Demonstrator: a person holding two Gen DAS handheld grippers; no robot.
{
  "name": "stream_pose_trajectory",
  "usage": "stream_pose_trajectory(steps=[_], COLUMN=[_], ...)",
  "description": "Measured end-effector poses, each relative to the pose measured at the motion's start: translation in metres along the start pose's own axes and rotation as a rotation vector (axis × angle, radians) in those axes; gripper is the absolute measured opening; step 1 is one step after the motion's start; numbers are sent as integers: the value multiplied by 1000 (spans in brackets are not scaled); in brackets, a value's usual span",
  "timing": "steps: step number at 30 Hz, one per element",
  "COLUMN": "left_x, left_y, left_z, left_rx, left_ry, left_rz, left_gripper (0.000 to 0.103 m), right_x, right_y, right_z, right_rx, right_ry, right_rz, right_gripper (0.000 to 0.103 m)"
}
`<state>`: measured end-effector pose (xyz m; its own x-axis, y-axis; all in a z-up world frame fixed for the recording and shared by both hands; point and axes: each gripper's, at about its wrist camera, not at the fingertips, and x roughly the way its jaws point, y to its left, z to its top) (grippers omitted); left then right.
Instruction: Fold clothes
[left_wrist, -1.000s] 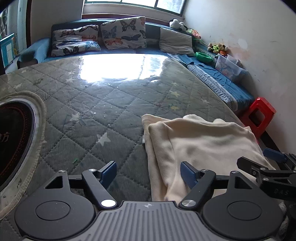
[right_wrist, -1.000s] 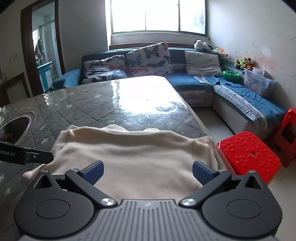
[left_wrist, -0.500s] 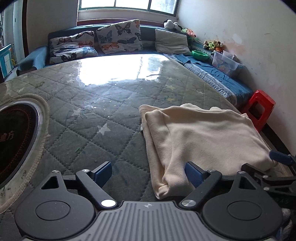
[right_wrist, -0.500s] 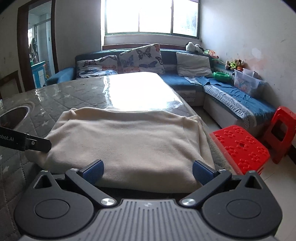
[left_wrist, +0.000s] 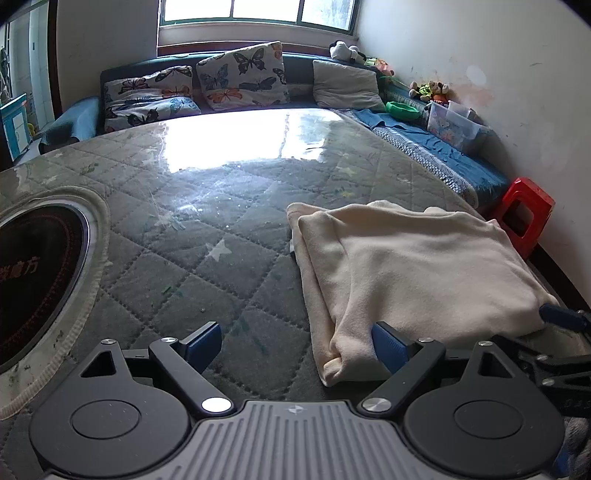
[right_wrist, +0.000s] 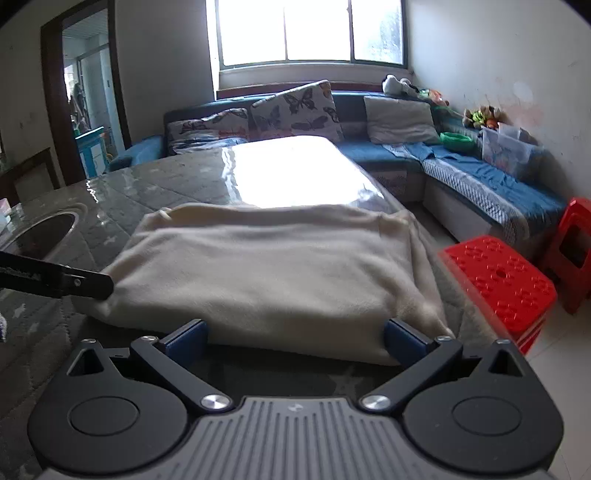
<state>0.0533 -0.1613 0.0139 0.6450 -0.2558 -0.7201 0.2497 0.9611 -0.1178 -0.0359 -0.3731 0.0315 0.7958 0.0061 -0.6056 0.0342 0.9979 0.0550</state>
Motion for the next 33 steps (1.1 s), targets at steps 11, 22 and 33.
stream_pose_trajectory(steps=[11,22,33], left_x=[2,-3,-6], left_y=[1,6,5], left_z=[-3,-2,-5], left_rx=[-5,-23,-19], left_ry=[5,-6,-7], left_rz=[6,16,17], left_gripper=[93,94,94], right_x=[5,7,14], right_y=[8,19,30], right_z=[5,7,10], right_rx=[-5,-62,-82], right_ry=[-20,-15,4], right_rz=[63,28,-4], right_gripper=[103,103,103])
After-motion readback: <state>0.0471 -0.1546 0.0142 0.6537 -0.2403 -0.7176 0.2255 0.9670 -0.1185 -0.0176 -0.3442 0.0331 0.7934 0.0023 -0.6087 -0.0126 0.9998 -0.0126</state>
